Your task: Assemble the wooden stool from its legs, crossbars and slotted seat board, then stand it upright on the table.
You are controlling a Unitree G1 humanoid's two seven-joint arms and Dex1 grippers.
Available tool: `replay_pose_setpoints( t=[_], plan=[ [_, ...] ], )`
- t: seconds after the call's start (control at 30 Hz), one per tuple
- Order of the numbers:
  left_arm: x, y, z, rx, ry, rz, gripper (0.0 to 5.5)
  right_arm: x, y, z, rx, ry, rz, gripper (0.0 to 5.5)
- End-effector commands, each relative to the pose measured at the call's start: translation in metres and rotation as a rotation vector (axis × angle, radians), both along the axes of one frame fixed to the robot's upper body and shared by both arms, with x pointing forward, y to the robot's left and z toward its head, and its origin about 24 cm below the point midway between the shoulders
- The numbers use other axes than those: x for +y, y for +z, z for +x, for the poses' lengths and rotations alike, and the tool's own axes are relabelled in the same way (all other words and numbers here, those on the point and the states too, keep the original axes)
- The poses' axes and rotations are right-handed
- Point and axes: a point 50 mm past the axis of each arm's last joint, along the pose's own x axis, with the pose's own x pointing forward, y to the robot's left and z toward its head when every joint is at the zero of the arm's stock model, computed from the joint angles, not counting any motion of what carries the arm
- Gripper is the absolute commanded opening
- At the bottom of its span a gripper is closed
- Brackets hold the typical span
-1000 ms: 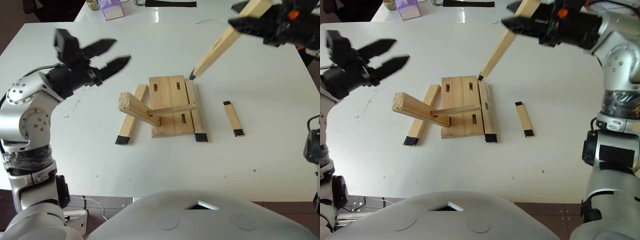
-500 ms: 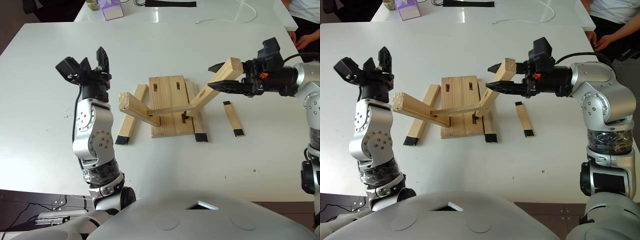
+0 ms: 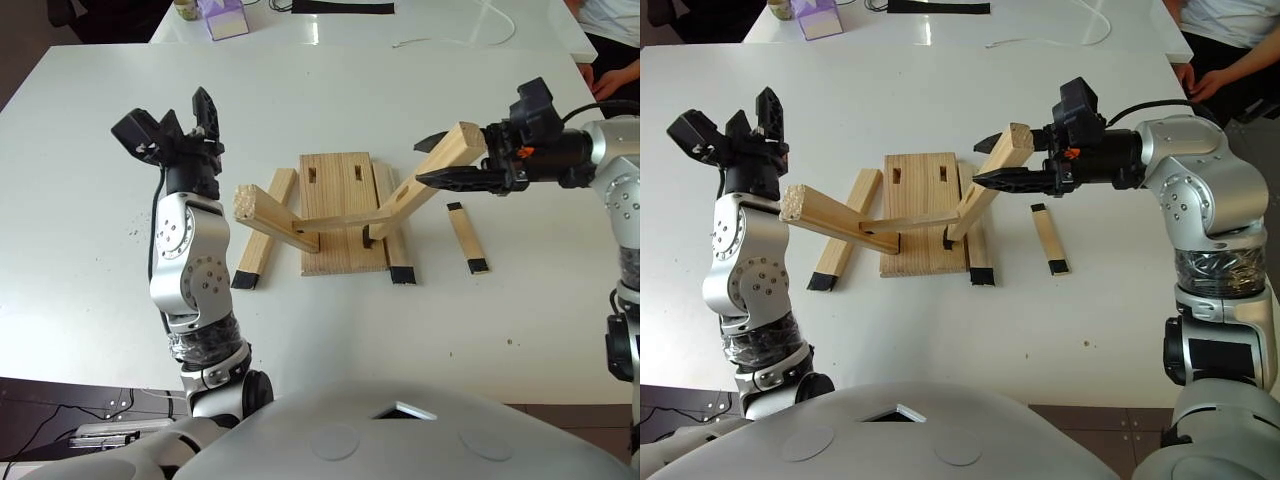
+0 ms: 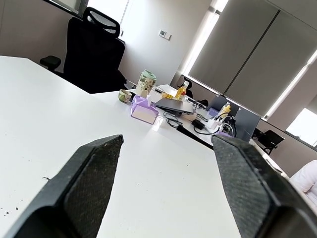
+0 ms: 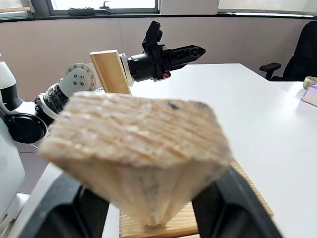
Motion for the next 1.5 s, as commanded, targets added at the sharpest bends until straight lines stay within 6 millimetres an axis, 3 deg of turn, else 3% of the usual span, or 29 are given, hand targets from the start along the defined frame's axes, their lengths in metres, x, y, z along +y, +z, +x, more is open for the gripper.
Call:
replay_pose_setpoints(
  t=[0.03,0.43,0.7,0.83,0.93,1.1,1.5],
  plan=[
    [-0.002,-0.005,-0.004,0.012,0.015,0.01,3.32,-0.001,-0.002,0.001,0.028,0.012,-0.048,2.01],
    [-0.003,-0.01,-0.012,0.027,0.054,0.006,3.32,0.012,0.001,0.017,-0.068,-0.044,-0.082,2.01],
    [-0.023,-0.009,-0.024,0.032,-0.002,0.083,3.32,0.042,0.02,-0.001,-0.145,0.088,-0.181,2.01],
    [-0.029,-0.018,-0.033,0.066,0.022,0.073,3.32,0.052,0.01,0.001,-0.131,0.082,-0.252,2.01],
    [-0.034,-0.025,-0.035,0.085,0.022,0.068,3.32,0.045,-0.009,0.001,-0.132,0.026,-0.328,2.01],
    [-0.038,-0.033,-0.038,0.107,0.017,0.062,3.32,0.037,-0.016,-0.001,-0.121,-0.047,-0.34,2.01],
    [-0.047,-0.035,-0.041,0.103,0.036,0.059,3.32,0.053,-0.009,-0.008,-0.189,-0.057,-0.376,2.01]
  ],
)
